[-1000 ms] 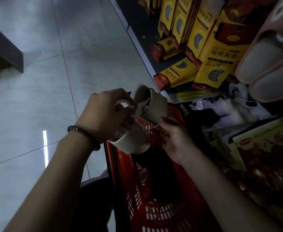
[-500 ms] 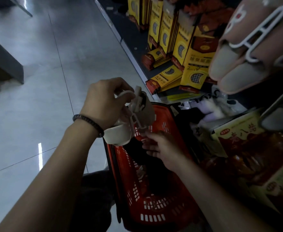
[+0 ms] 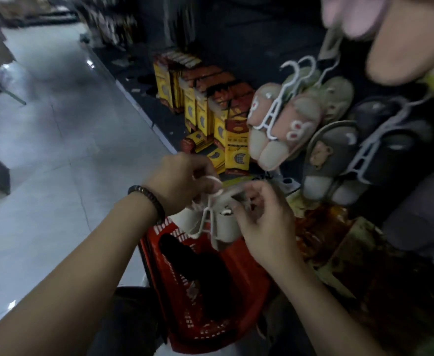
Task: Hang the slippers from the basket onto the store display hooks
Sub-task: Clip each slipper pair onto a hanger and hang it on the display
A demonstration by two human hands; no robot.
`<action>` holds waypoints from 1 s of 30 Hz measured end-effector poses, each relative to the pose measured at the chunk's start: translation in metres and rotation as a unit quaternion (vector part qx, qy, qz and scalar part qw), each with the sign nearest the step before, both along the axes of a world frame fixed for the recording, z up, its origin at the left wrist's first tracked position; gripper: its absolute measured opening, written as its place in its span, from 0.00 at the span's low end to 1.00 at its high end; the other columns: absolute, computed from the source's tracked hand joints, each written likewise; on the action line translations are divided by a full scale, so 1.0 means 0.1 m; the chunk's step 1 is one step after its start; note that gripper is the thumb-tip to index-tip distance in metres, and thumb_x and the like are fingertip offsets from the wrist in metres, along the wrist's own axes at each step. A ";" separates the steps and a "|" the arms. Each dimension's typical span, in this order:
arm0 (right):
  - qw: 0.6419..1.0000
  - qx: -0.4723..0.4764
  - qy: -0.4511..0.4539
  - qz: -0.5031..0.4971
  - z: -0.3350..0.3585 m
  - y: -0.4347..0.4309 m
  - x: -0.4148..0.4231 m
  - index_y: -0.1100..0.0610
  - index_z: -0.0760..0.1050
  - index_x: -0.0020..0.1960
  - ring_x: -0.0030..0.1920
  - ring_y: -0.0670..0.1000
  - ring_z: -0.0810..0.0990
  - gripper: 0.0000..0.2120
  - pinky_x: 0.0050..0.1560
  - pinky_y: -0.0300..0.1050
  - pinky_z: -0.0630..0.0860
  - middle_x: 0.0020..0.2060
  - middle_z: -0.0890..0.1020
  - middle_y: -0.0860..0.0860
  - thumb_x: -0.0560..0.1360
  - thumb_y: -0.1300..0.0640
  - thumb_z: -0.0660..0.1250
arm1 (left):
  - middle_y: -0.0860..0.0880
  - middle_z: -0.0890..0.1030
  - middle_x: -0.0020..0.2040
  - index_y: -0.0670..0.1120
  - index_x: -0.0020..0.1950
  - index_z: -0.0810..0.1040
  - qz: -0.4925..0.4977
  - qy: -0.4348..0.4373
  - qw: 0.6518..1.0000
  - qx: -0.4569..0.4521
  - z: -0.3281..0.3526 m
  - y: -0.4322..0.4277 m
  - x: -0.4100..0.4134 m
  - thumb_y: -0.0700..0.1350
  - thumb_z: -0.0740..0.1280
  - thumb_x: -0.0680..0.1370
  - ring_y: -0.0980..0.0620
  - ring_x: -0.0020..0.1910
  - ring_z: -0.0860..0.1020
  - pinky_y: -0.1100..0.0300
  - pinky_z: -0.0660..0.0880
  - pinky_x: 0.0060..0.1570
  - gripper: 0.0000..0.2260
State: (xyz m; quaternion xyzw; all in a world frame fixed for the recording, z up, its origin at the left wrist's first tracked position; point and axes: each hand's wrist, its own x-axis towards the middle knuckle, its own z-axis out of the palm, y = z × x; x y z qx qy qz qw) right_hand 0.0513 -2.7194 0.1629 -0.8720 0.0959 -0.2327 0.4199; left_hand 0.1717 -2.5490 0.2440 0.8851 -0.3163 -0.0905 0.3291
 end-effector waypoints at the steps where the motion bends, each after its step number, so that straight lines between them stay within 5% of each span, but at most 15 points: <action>1: 0.999 -0.039 0.005 0.000 0.13 -0.07 -0.07 0.50 0.78 0.62 0.56 0.43 0.75 0.16 0.54 0.34 0.72 0.55 0.76 0.44 0.78 0.45 0.72 | 0.51 0.85 0.36 0.51 0.45 0.82 -0.023 0.001 1.000 -0.004 0.07 -0.11 -0.10 0.49 0.74 0.78 0.57 0.30 0.83 0.61 0.80 0.31 0.05; 5: 0.996 -0.087 0.024 -0.006 0.44 -0.38 -0.46 0.50 0.82 0.53 0.51 0.50 0.80 0.11 0.53 0.53 0.78 0.48 0.81 0.46 0.79 0.45 0.67 | 0.54 0.84 0.37 0.54 0.46 0.80 -0.116 -0.044 0.992 -0.009 0.24 -0.61 -0.47 0.47 0.72 0.80 0.60 0.34 0.81 0.59 0.80 0.35 0.05; 9: 0.998 -0.035 0.018 -0.058 0.60 -0.75 -0.97 0.50 0.83 0.50 0.37 0.44 0.79 0.08 0.39 0.49 0.75 0.36 0.83 0.46 0.82 0.47 0.70 | 0.55 0.84 0.40 0.54 0.51 0.79 -0.173 -0.061 0.982 -0.045 0.32 -1.11 -0.81 0.42 0.69 0.82 0.59 0.36 0.83 0.55 0.80 0.38 0.07; 13: 0.994 0.009 0.003 -0.111 0.66 -1.07 -1.41 0.49 0.81 0.48 0.35 0.47 0.79 0.06 0.39 0.54 0.76 0.34 0.82 0.47 0.82 0.49 0.69 | 0.56 0.83 0.45 0.52 0.53 0.75 -0.181 -0.074 0.975 -0.103 0.36 -1.61 -1.18 0.41 0.72 0.79 0.62 0.38 0.81 0.73 0.73 0.36 0.09; 15: 0.987 0.031 -0.013 -0.160 0.66 -1.23 -1.61 0.51 0.78 0.44 0.34 0.51 0.78 0.10 0.39 0.56 0.75 0.33 0.79 0.50 0.83 0.50 0.68 | 0.57 0.82 0.46 0.52 0.53 0.76 -0.179 -0.078 0.974 -0.114 0.35 -1.85 -1.35 0.44 0.73 0.79 0.62 0.38 0.79 0.73 0.72 0.37 0.07; 17: 0.976 0.032 -0.023 -0.213 0.69 -1.40 -1.79 0.49 0.76 0.40 0.33 0.48 0.77 0.13 0.37 0.52 0.74 0.32 0.78 0.49 0.83 0.50 0.68 | 0.55 0.82 0.46 0.53 0.52 0.76 -0.189 -0.049 0.972 -0.129 0.33 -2.06 -1.53 0.46 0.72 0.79 0.58 0.40 0.81 0.62 0.79 0.41 0.06; 20: 0.962 0.007 -0.026 -0.272 0.77 -1.63 -1.97 0.46 0.69 0.35 0.31 0.45 0.74 0.18 0.32 0.42 0.64 0.31 0.76 0.45 0.83 0.51 0.68 | 0.53 0.82 0.51 0.55 0.59 0.75 -0.220 0.021 0.963 -0.154 0.34 -2.29 -1.83 0.45 0.70 0.81 0.57 0.47 0.81 0.64 0.79 0.44 0.09; 23: 0.951 -0.007 -0.029 -0.307 0.85 -1.85 -2.04 0.51 0.72 0.37 0.33 0.47 0.75 0.17 0.32 0.46 0.65 0.30 0.75 0.49 0.83 0.51 0.68 | 0.51 0.82 0.58 0.53 0.68 0.74 -0.232 0.059 0.956 -0.169 0.38 -2.51 -2.00 0.45 0.68 0.82 0.52 0.54 0.81 0.55 0.80 0.54 0.14; 30: 0.943 -0.019 -0.065 -0.327 1.07 -2.31 -2.00 0.50 0.81 0.42 0.36 0.43 0.80 0.09 0.38 0.48 0.76 0.33 0.82 0.46 0.81 0.52 0.72 | 0.50 0.82 0.60 0.41 0.72 0.73 -0.246 0.232 0.905 -0.259 0.56 -2.87 -2.06 0.32 0.63 0.83 0.65 0.46 0.83 0.70 0.78 0.44 0.17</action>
